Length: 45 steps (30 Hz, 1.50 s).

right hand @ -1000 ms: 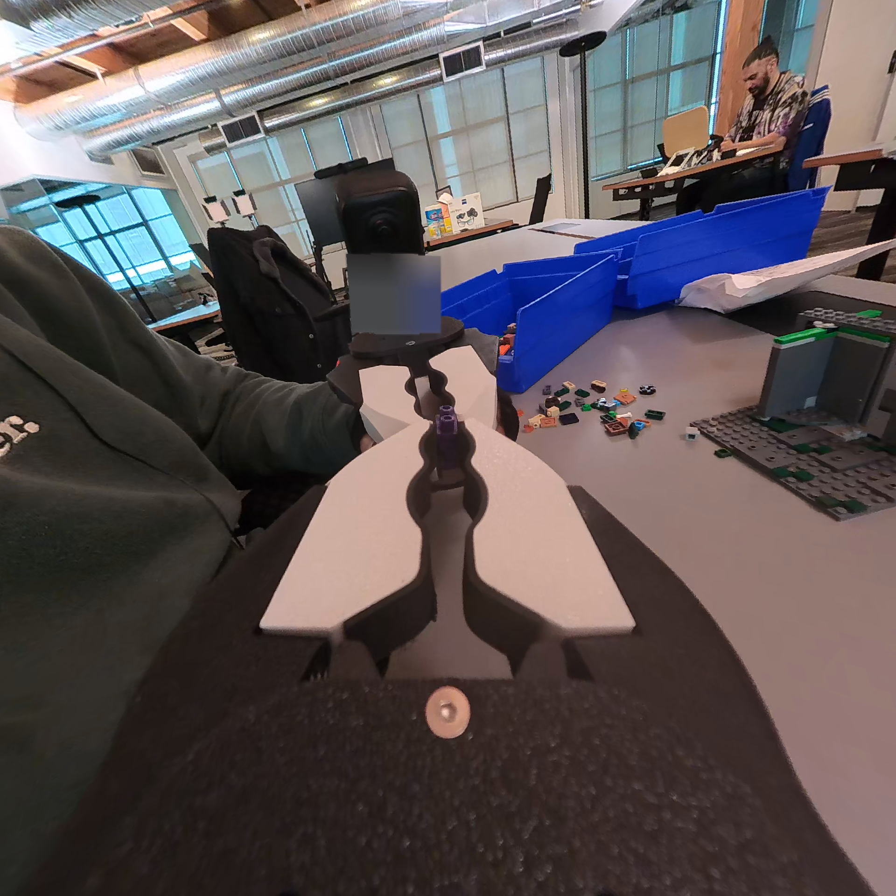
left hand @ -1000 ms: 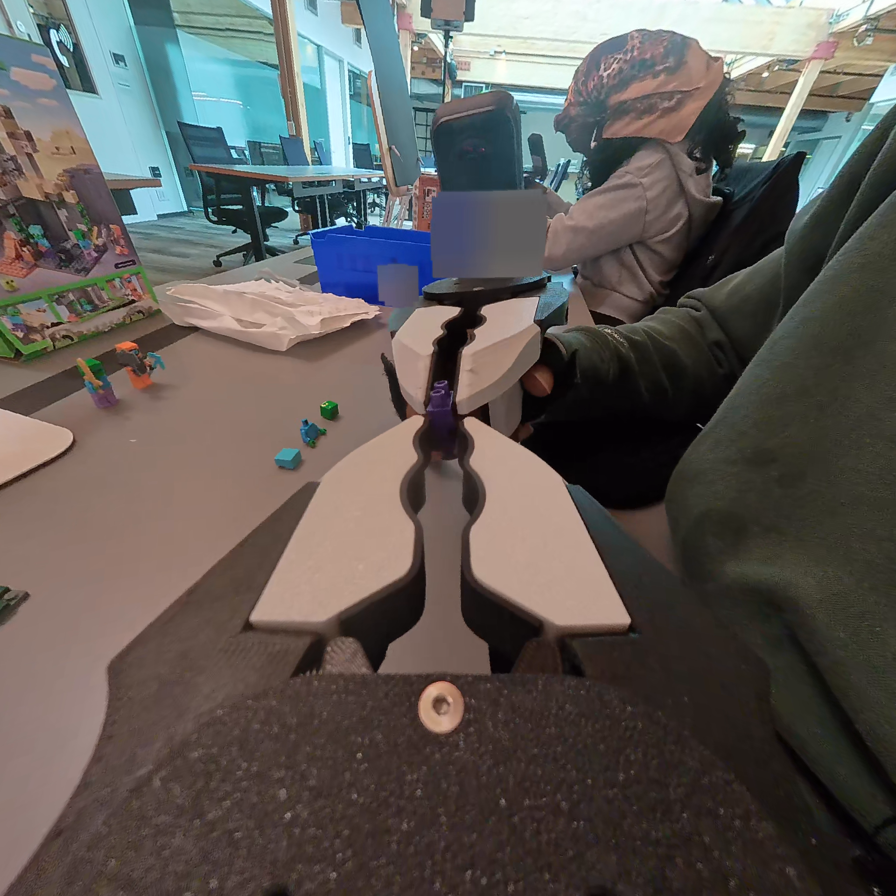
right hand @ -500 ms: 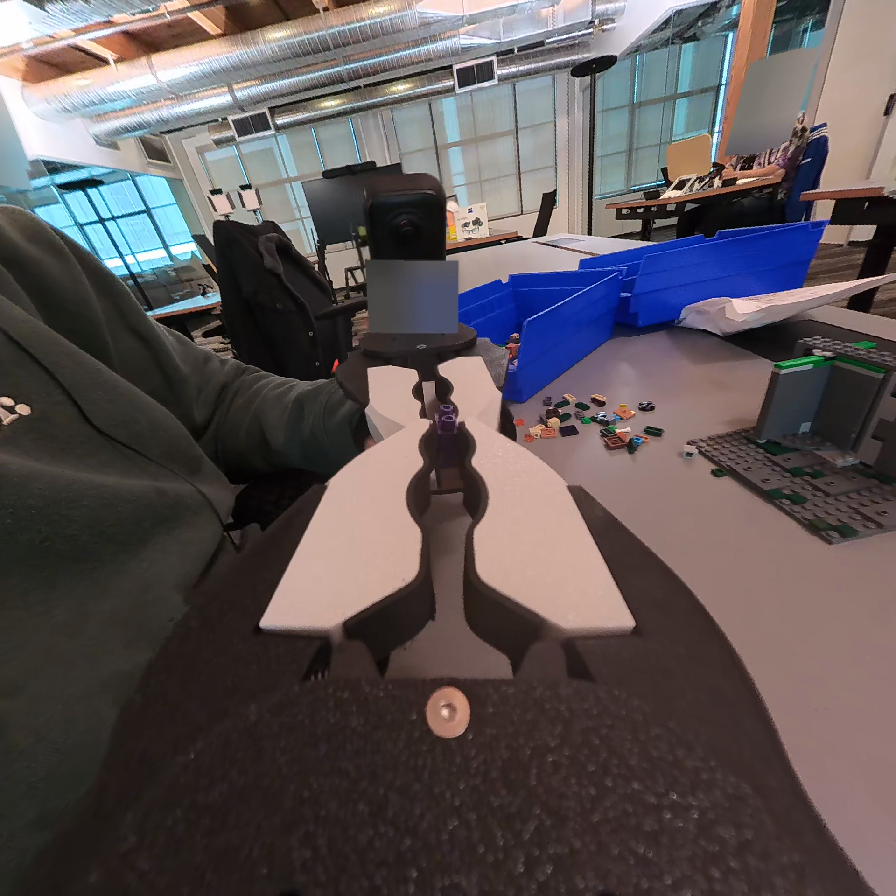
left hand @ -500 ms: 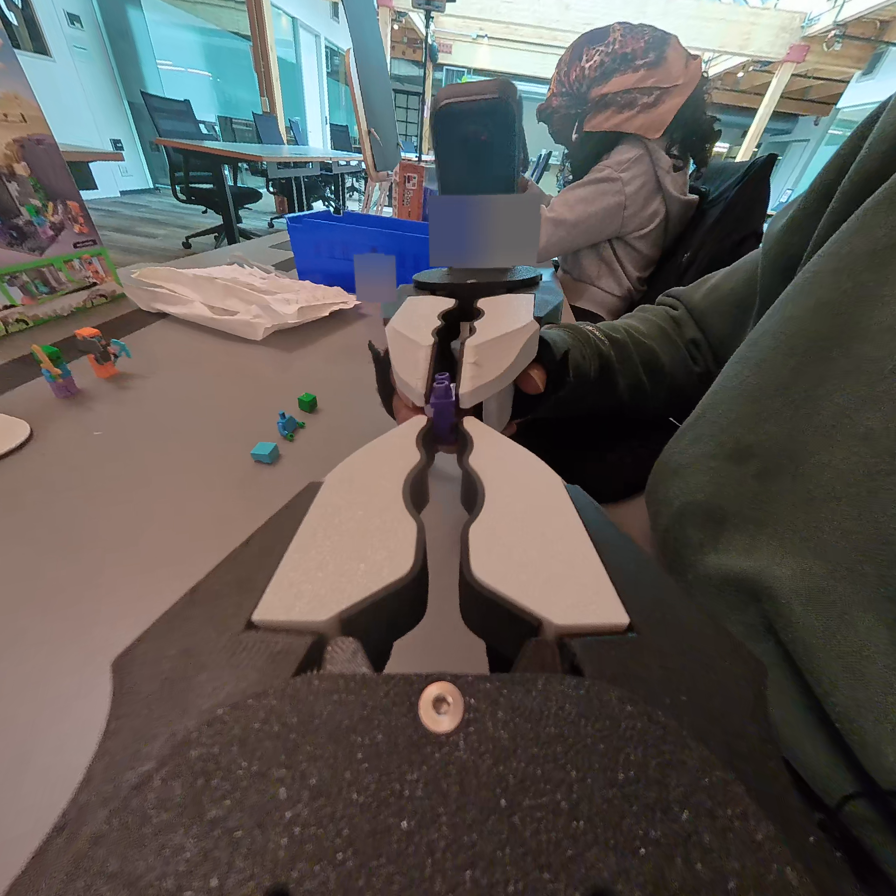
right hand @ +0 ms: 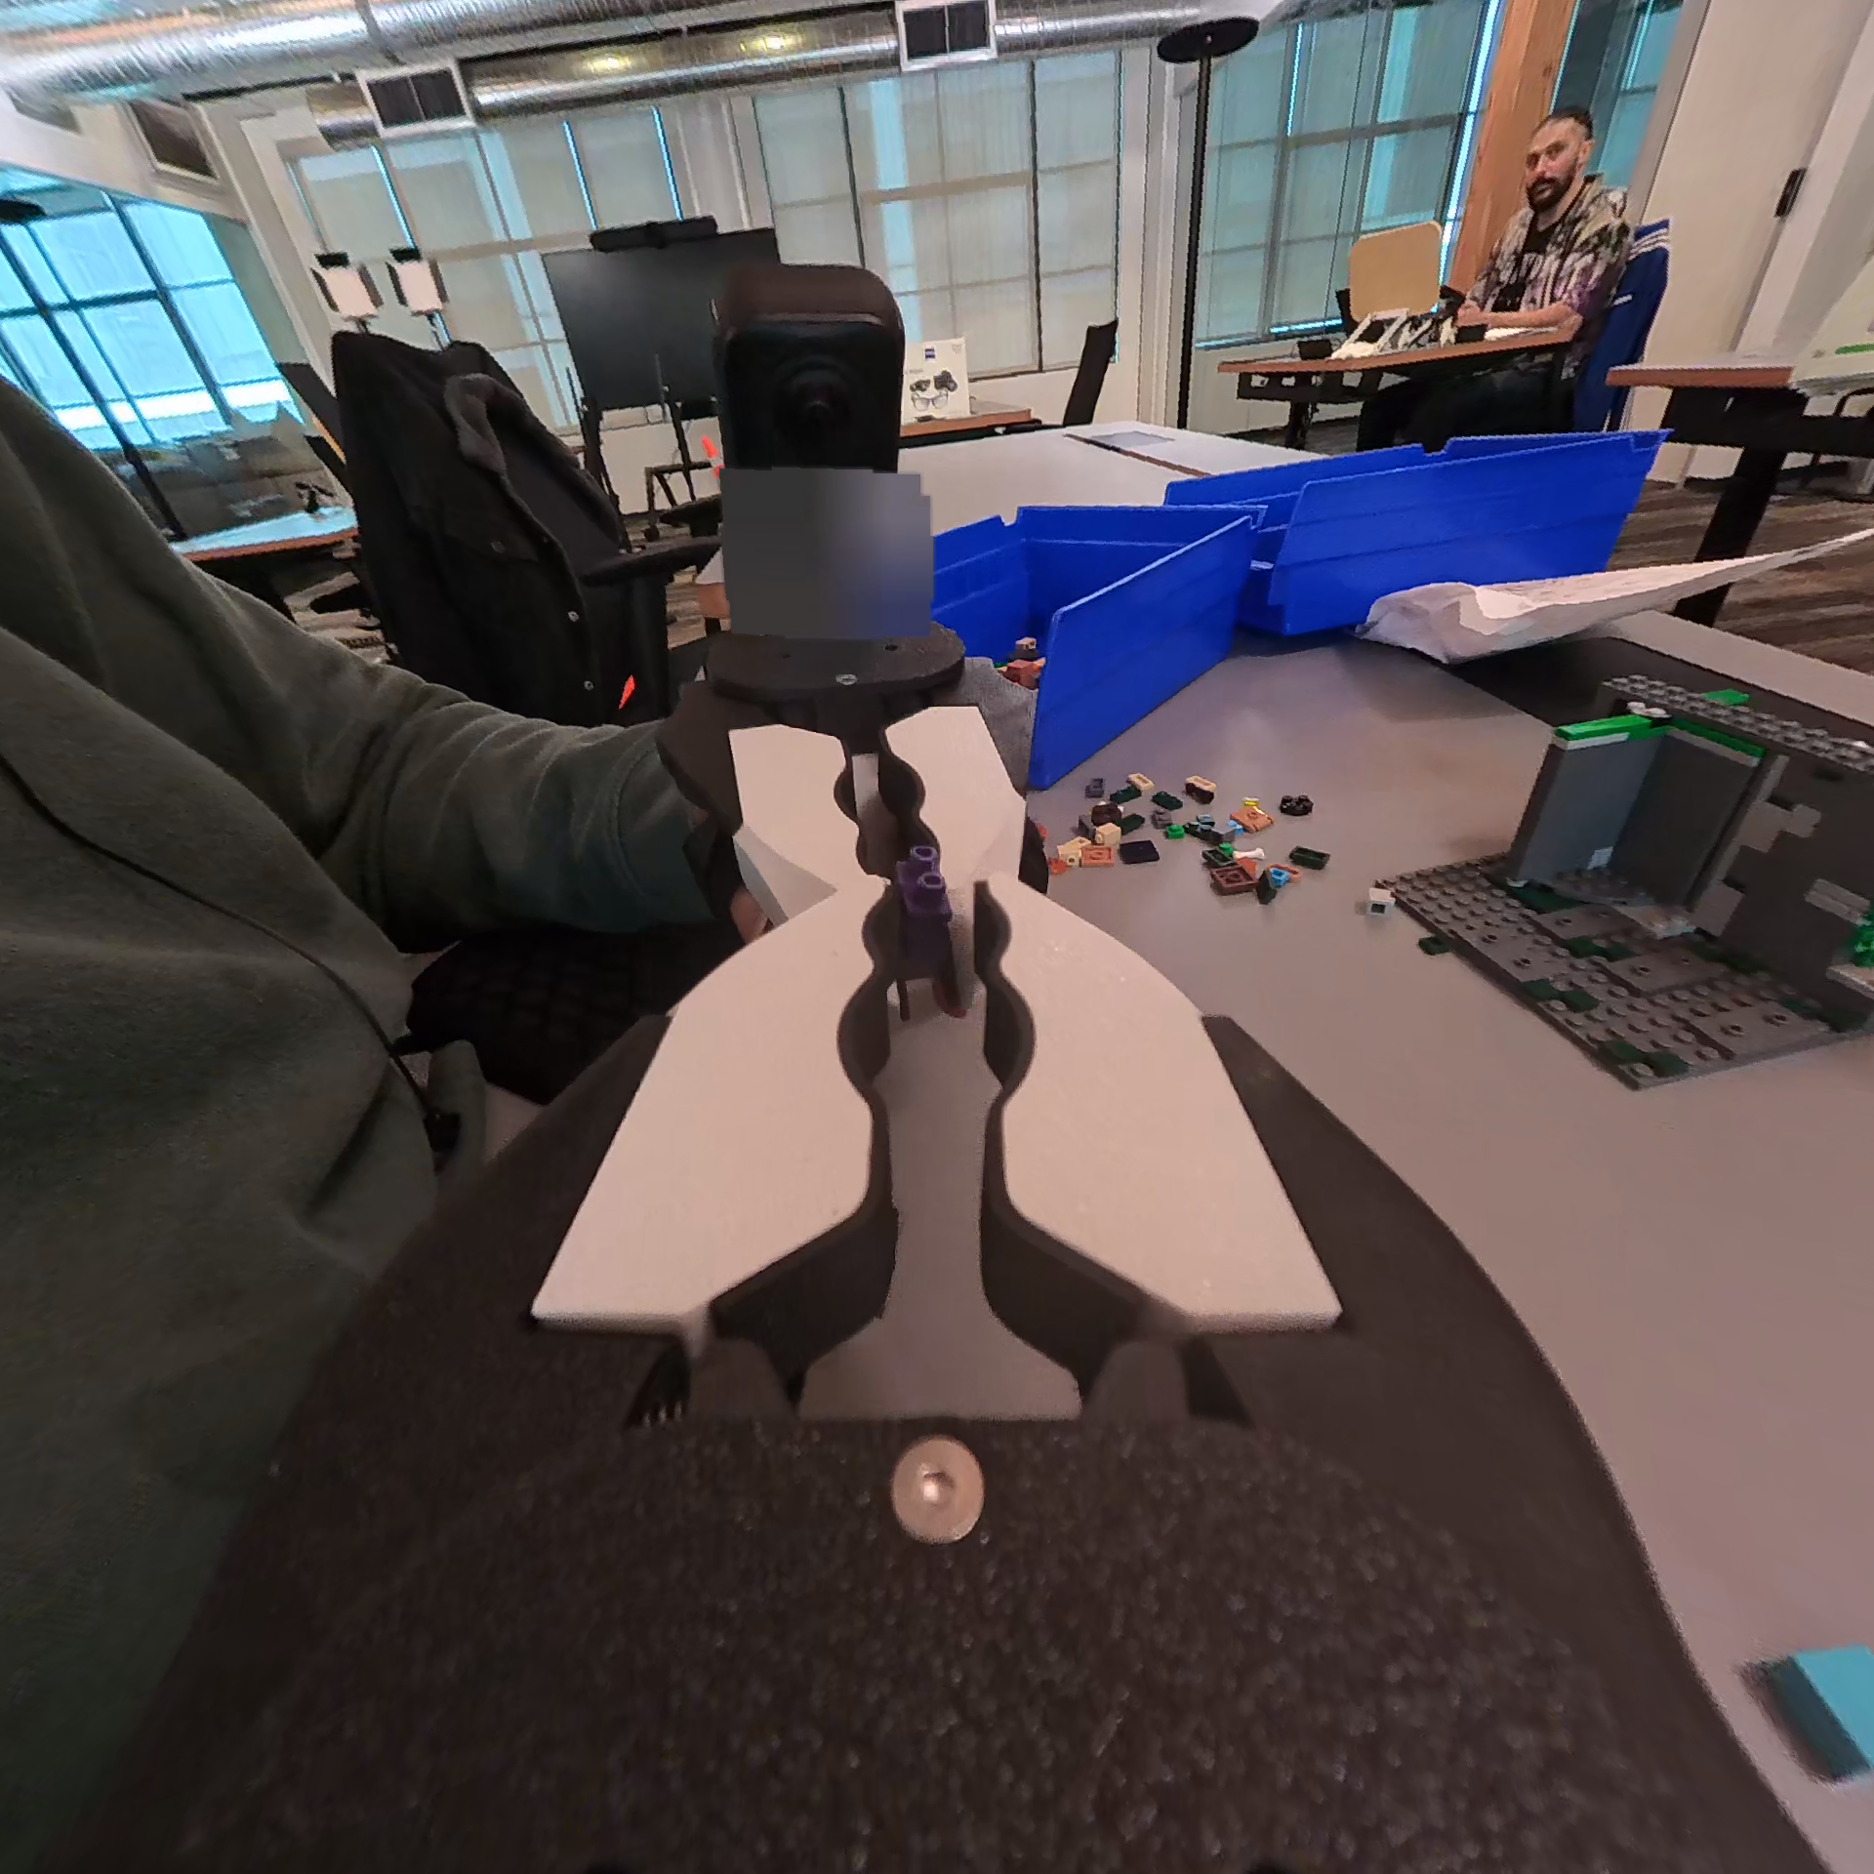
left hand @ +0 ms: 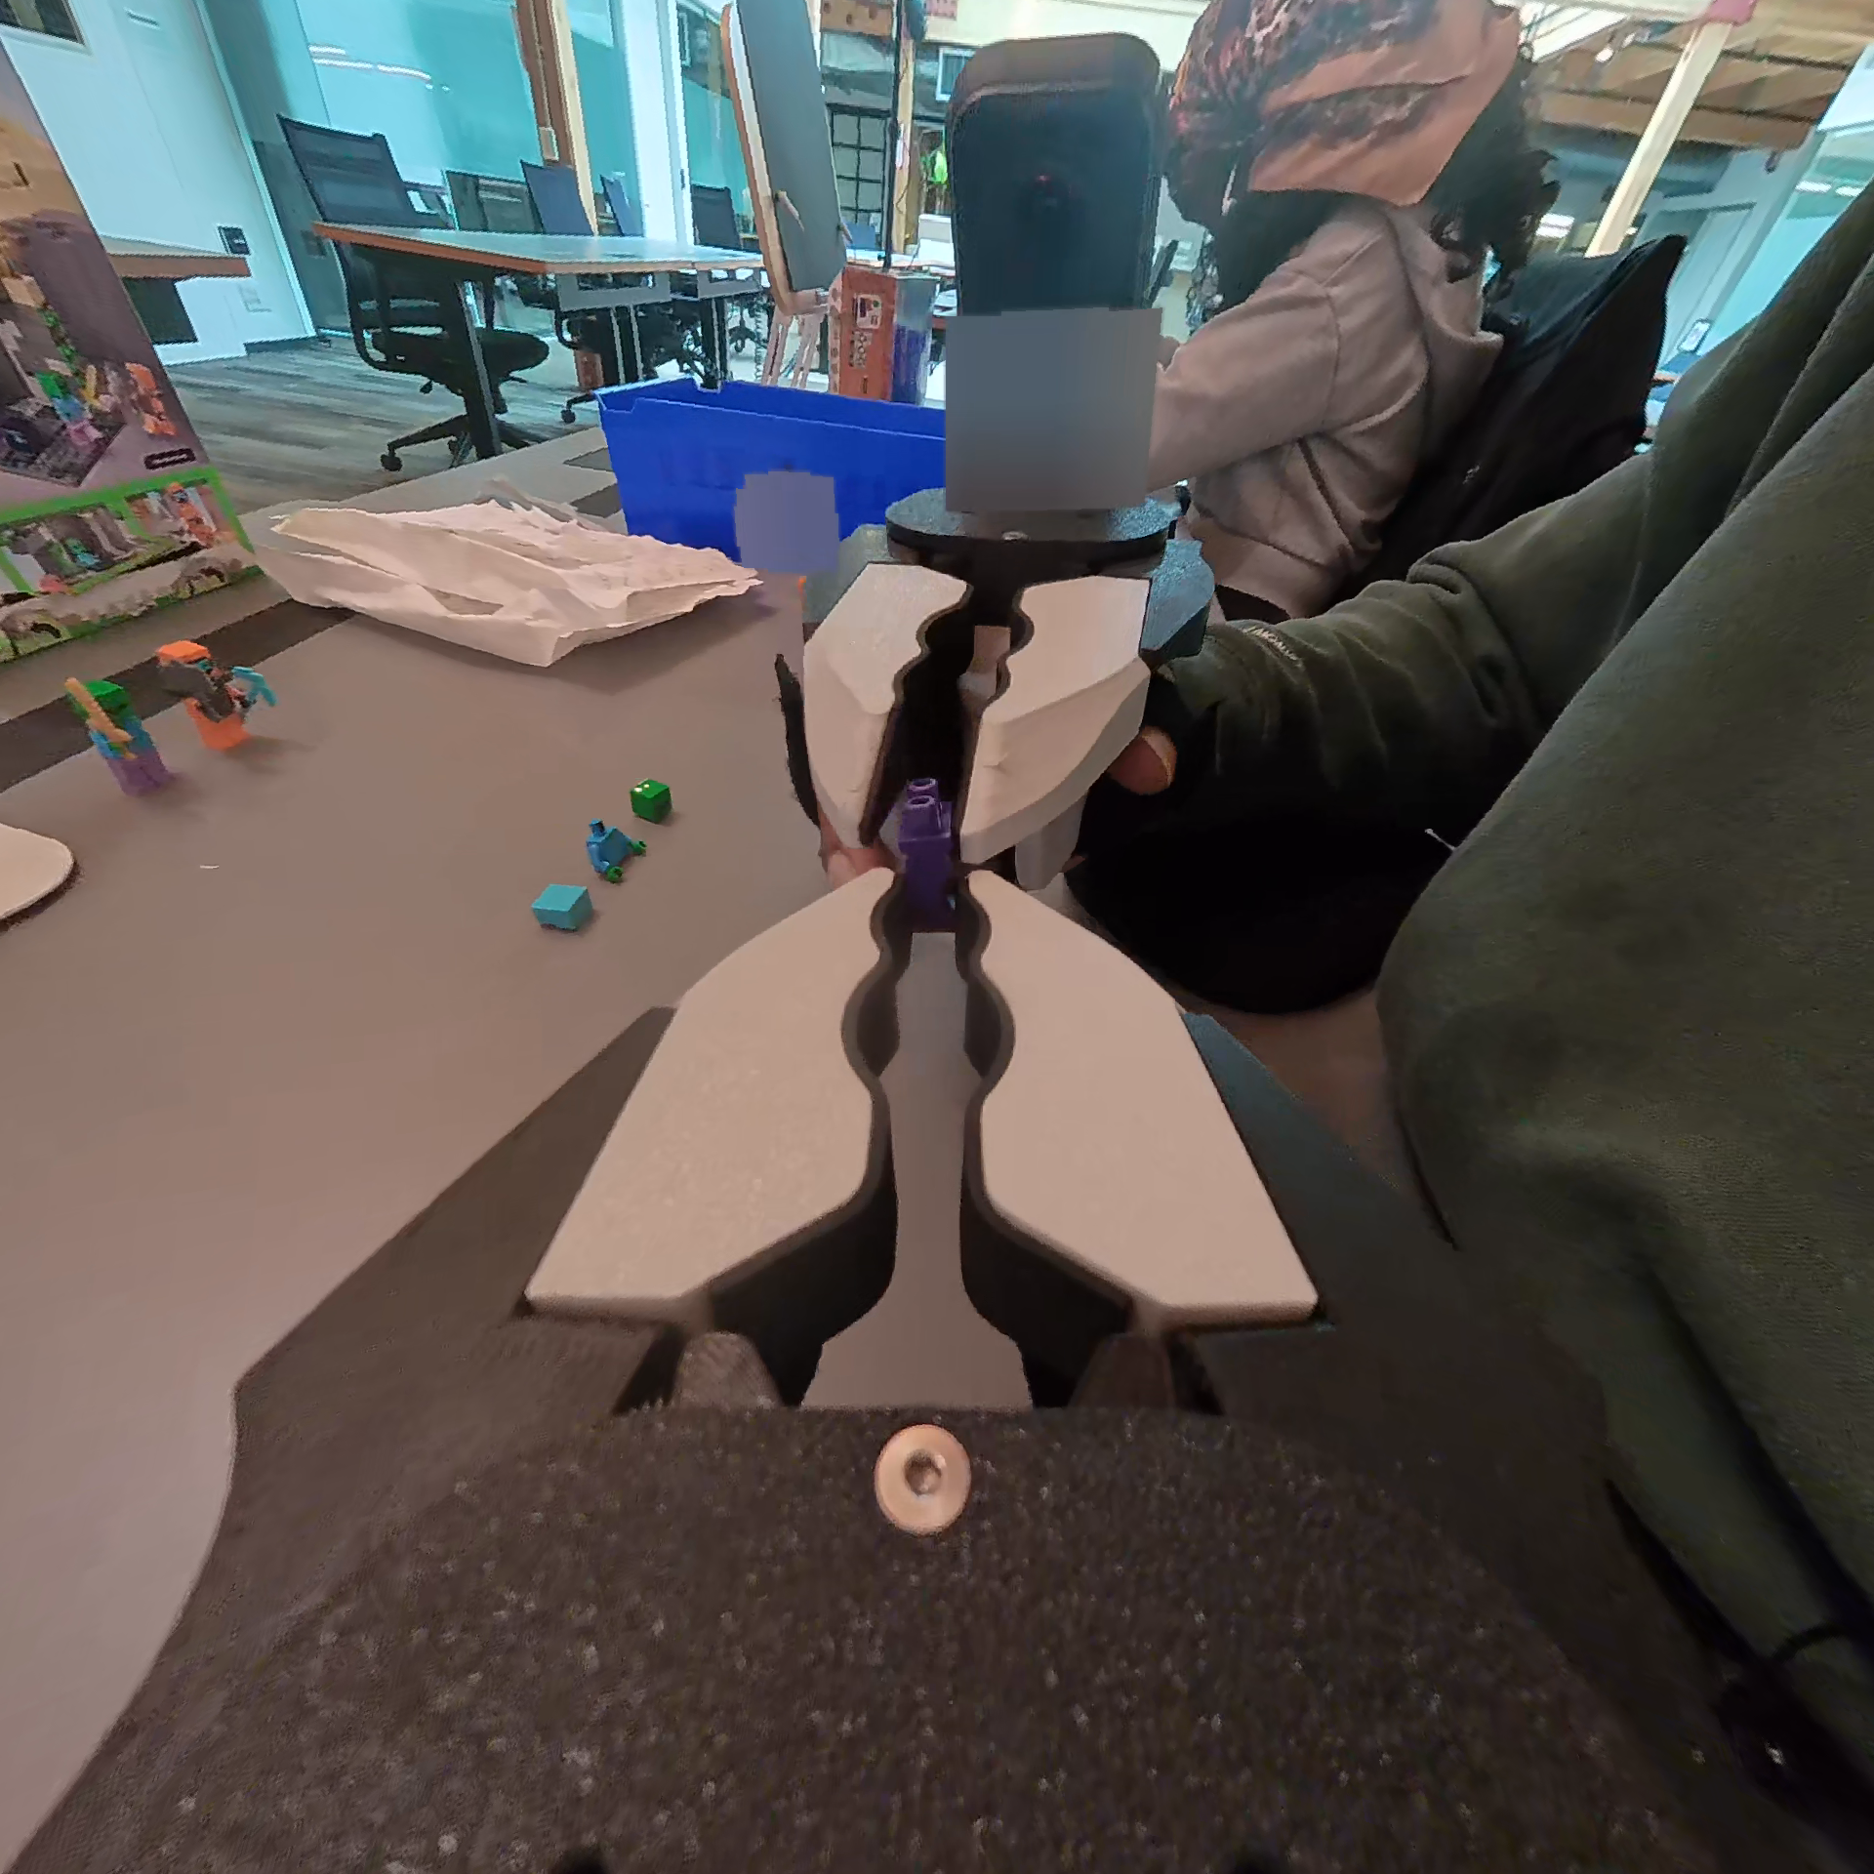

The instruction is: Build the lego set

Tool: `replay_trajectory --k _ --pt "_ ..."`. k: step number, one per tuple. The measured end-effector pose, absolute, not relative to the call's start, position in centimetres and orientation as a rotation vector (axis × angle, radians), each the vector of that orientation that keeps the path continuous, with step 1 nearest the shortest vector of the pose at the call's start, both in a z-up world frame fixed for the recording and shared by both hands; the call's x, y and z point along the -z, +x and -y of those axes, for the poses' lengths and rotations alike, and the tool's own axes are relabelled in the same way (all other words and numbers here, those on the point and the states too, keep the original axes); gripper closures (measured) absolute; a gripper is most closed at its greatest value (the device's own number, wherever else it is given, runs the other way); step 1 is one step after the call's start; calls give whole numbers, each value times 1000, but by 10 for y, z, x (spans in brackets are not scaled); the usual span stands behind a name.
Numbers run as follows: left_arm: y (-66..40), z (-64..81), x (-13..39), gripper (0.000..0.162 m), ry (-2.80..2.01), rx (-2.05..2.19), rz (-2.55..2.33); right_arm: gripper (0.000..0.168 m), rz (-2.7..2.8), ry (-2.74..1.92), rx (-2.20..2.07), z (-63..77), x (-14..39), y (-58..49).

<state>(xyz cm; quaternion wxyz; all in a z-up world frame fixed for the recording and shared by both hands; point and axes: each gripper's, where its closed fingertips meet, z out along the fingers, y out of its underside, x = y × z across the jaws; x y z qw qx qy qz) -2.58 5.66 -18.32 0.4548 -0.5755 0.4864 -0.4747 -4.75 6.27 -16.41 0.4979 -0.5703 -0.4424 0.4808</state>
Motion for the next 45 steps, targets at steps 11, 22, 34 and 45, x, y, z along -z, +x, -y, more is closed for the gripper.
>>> replay_trajectory --k 11,22,34,45 --pt "-22 -55 191 154 -1432 1146 -1227 159 1137 -1391 -1095 -60 170 -49" --pt "-20 -50 184 154 -1398 1228 -1203 160 1160 -1304 -1037 -56 164 -48" --pt "-20 -54 185 152 -1377 1190 -1193 161 1130 -1329 -1092 -58 165 -47" --pt "-20 -53 186 151 -1375 1162 -1204 161 1125 -1315 -1098 -57 163 -47"
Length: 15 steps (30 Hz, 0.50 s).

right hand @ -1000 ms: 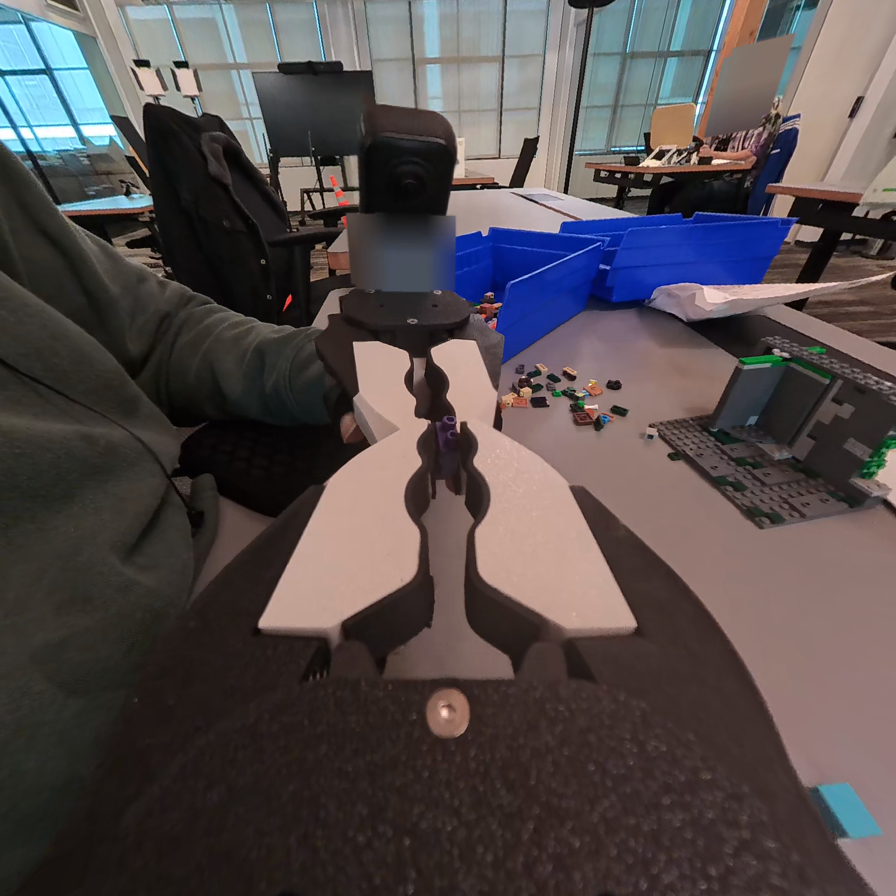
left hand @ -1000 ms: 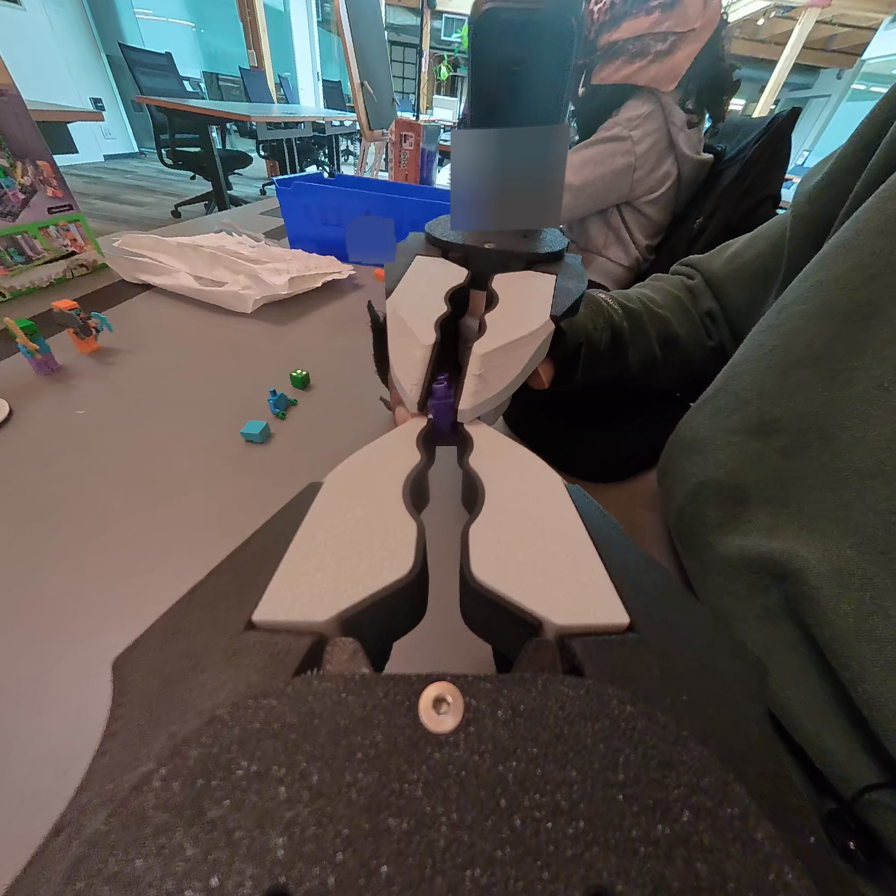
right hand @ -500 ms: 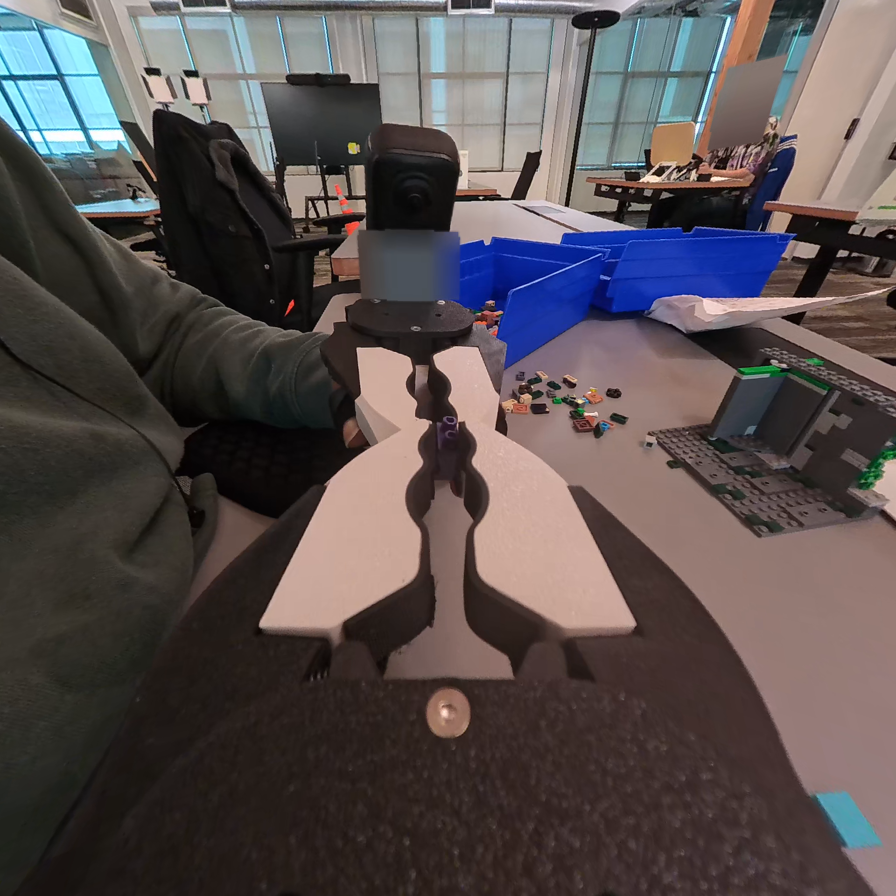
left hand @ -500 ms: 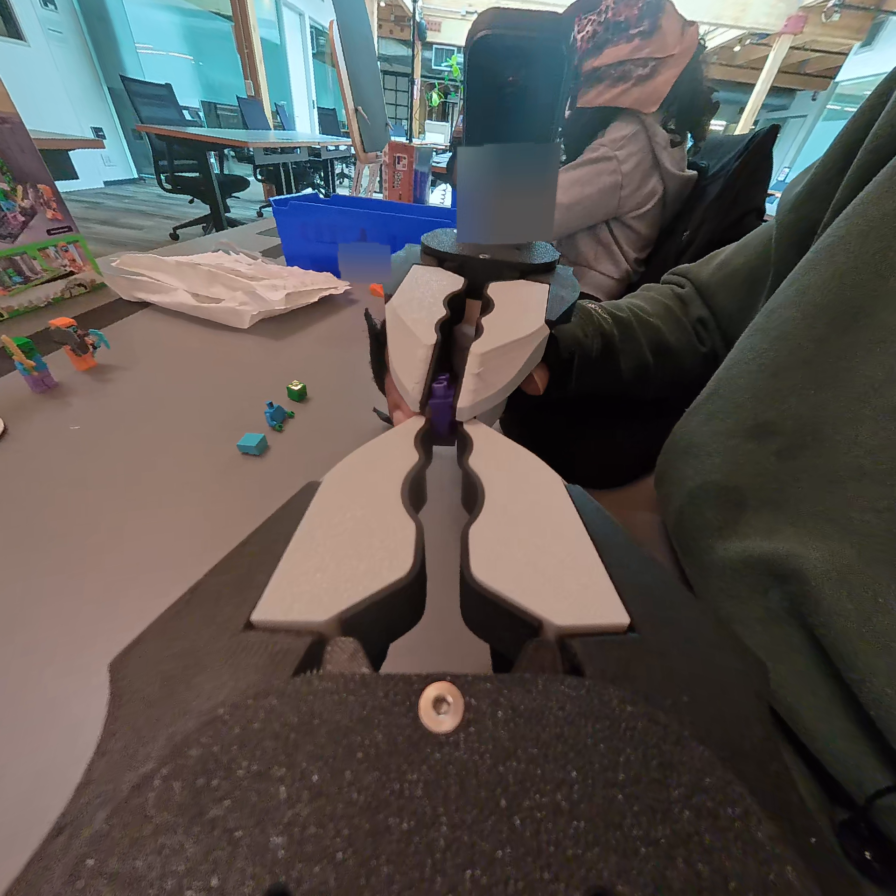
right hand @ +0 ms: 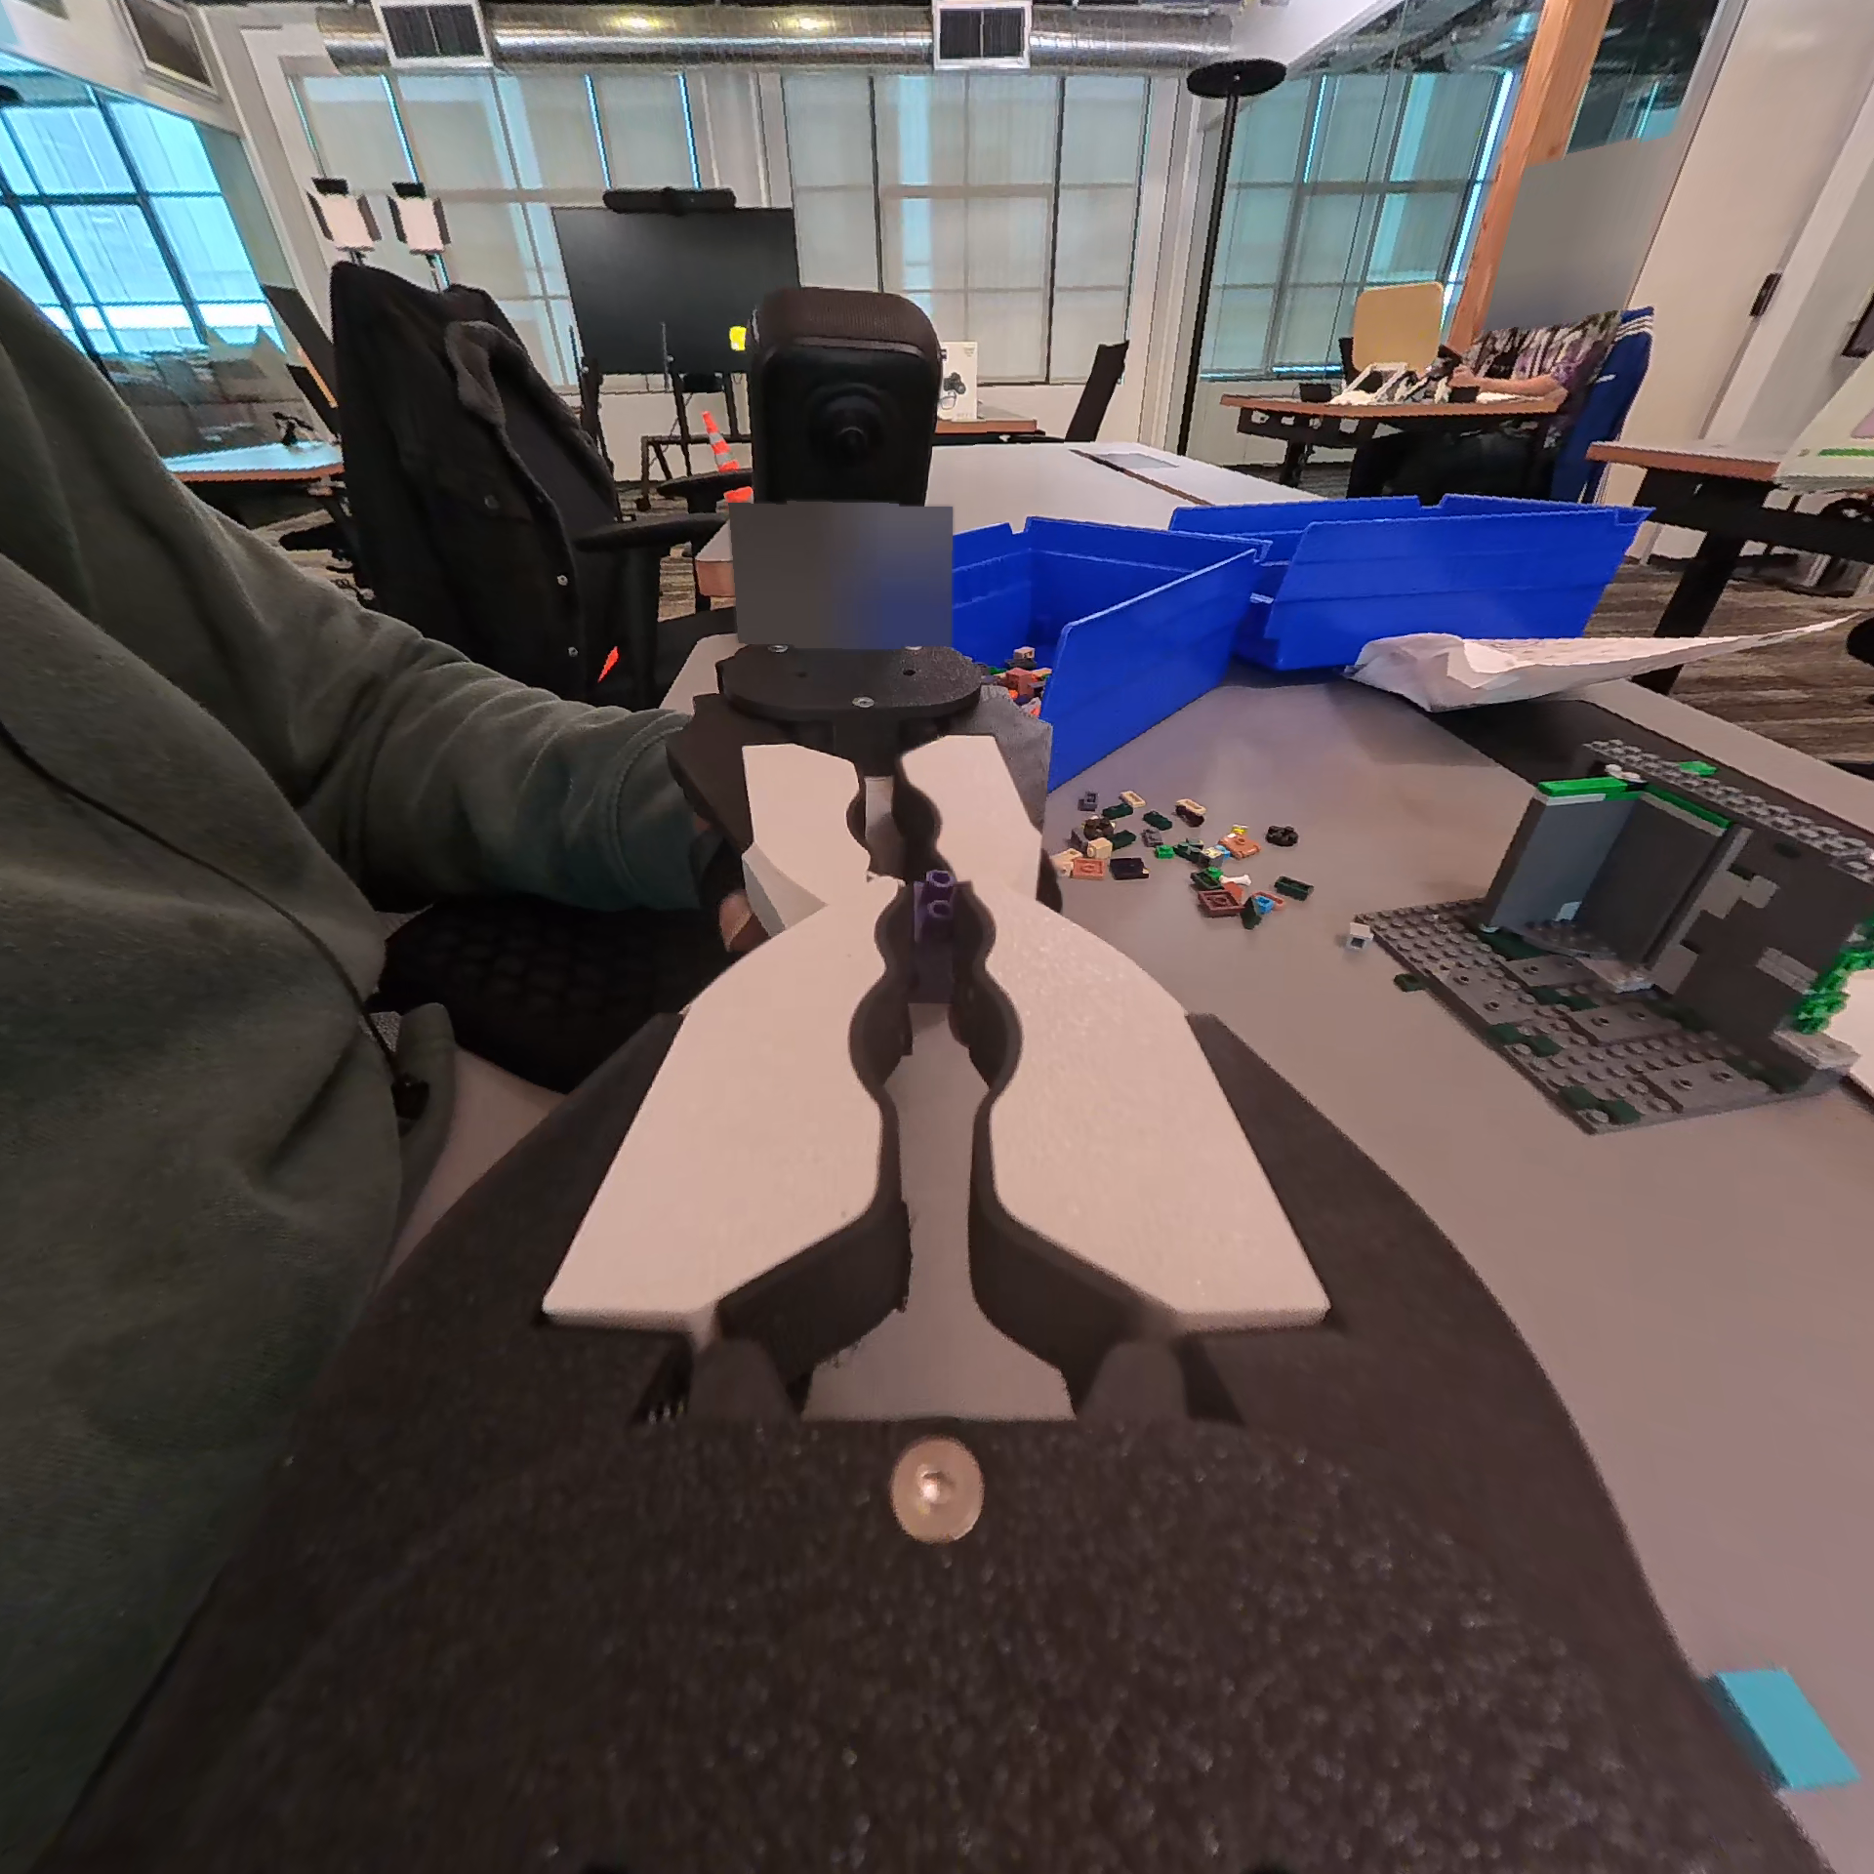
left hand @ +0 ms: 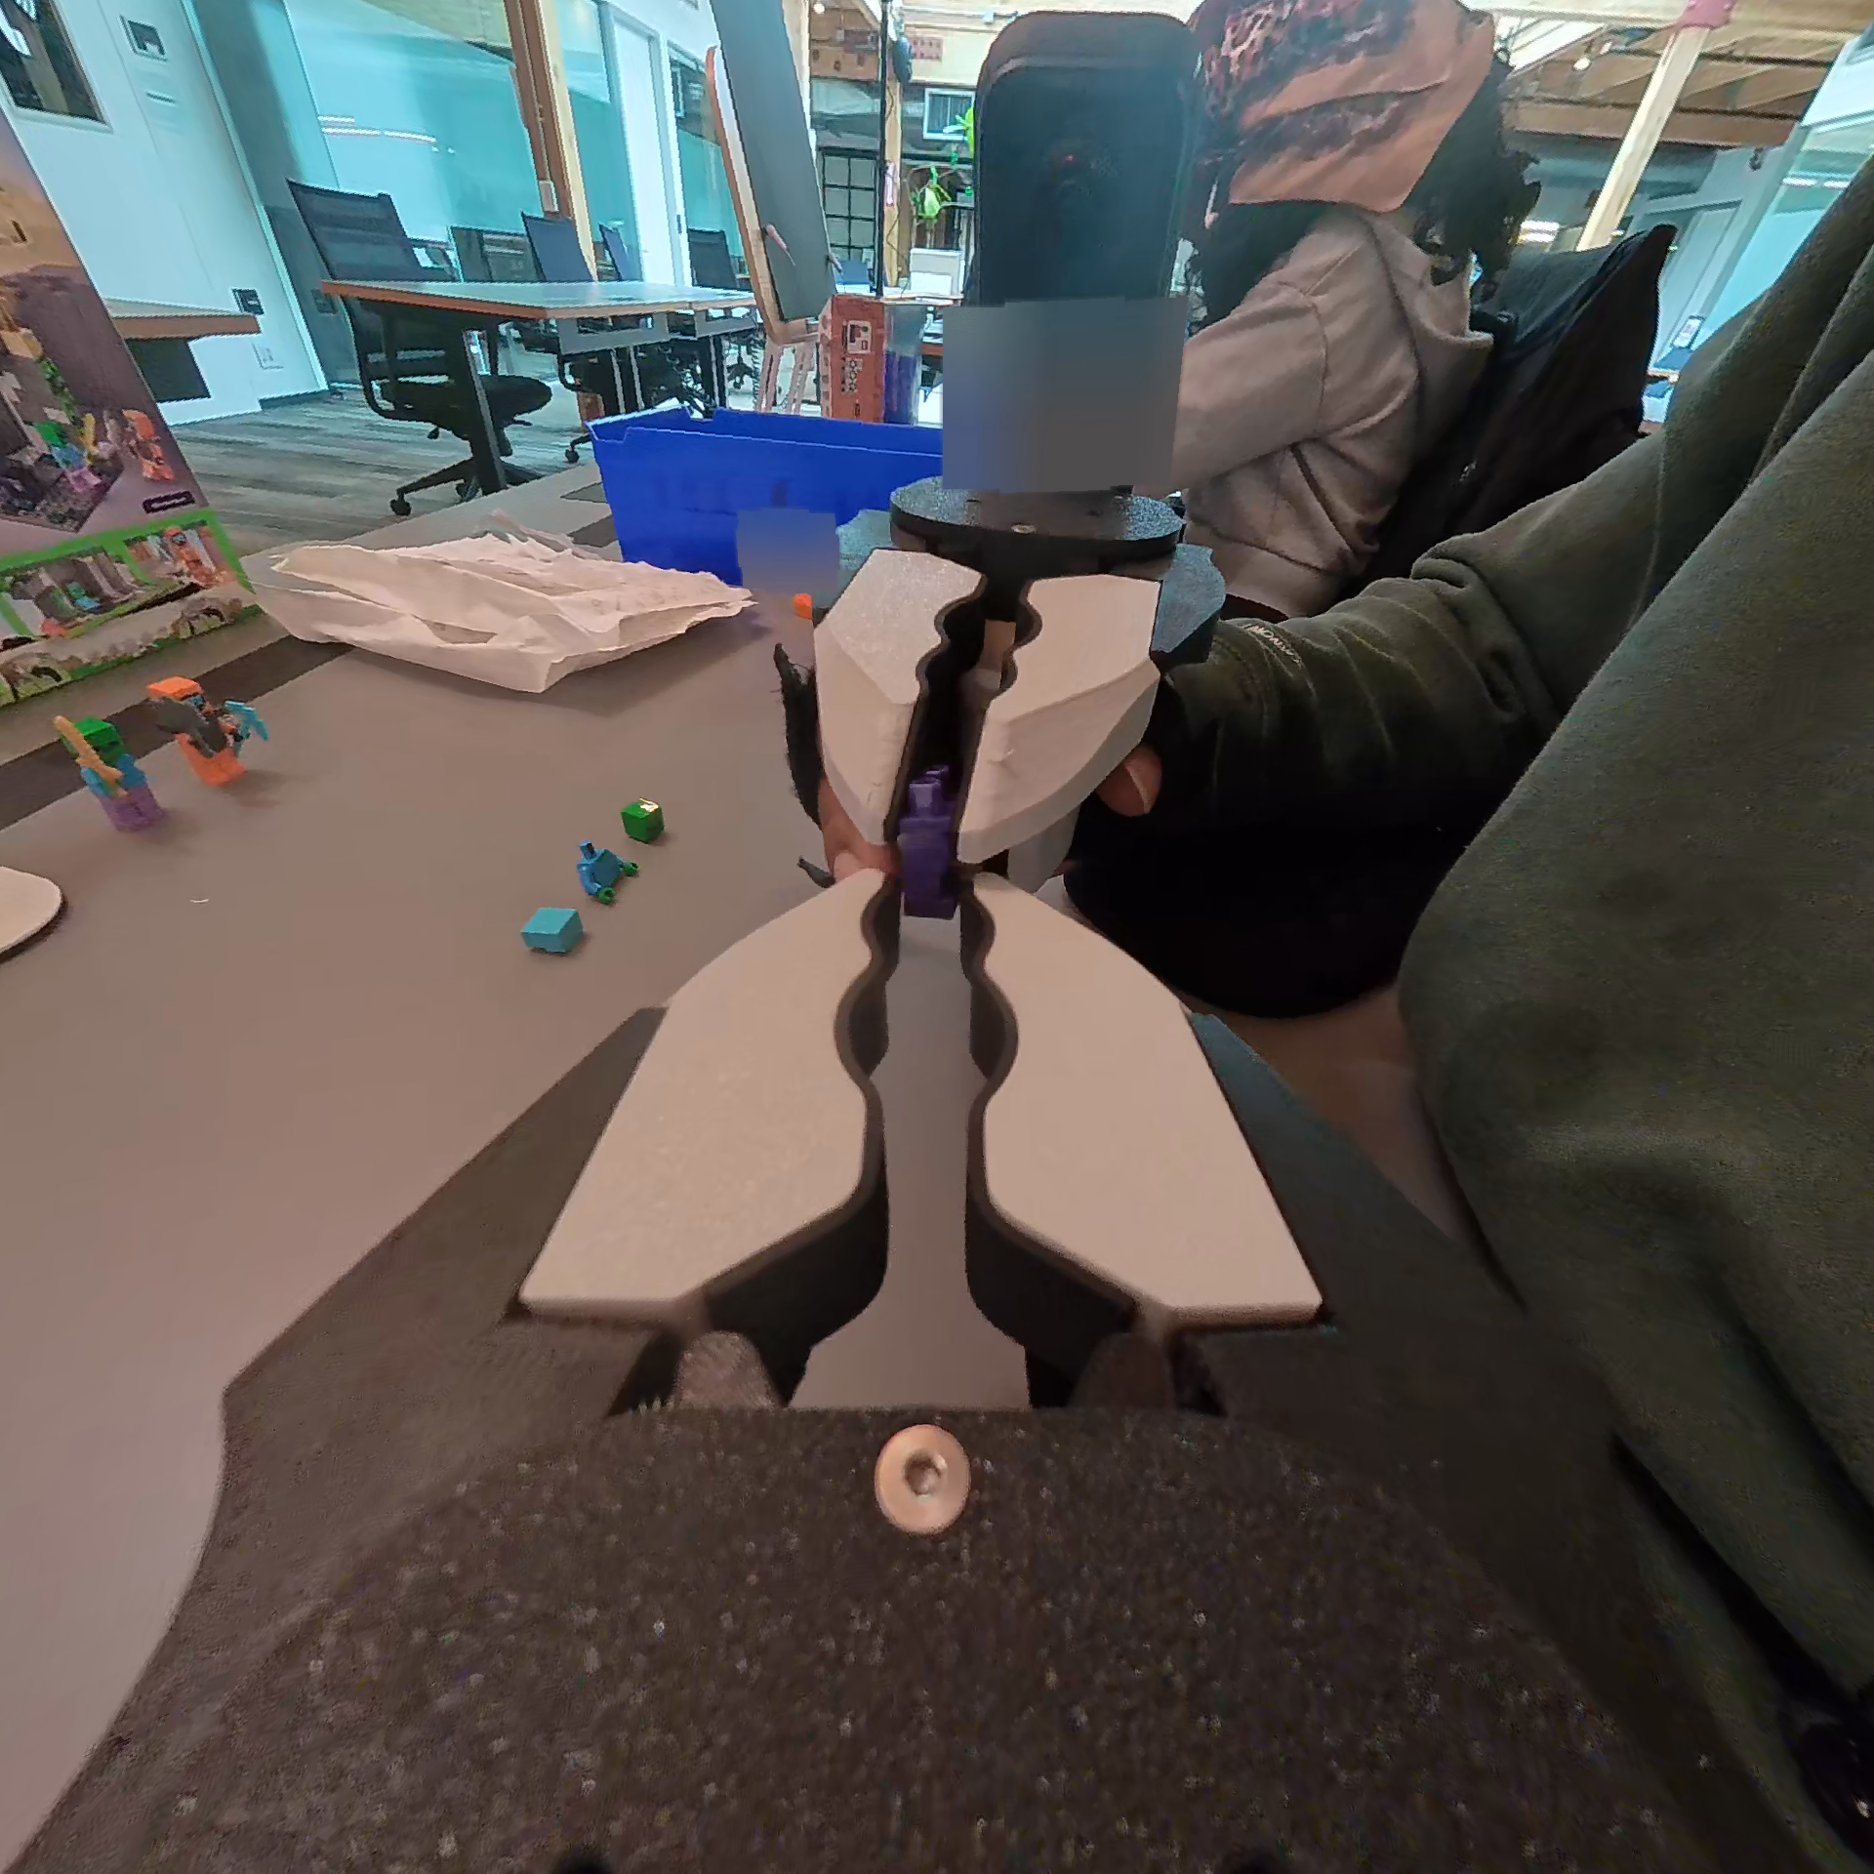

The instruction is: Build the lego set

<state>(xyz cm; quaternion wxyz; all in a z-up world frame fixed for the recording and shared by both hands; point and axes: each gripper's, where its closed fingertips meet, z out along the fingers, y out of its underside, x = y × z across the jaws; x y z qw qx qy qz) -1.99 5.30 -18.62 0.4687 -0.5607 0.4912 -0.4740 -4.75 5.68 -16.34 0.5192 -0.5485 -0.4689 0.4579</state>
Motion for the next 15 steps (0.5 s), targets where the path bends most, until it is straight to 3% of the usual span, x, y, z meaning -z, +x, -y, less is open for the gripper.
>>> replay_trajectory --k 15 --pt "-20 -52 186 154 -1388 1147 -1225 160 1114 -1316 -1130 -56 162 -47"
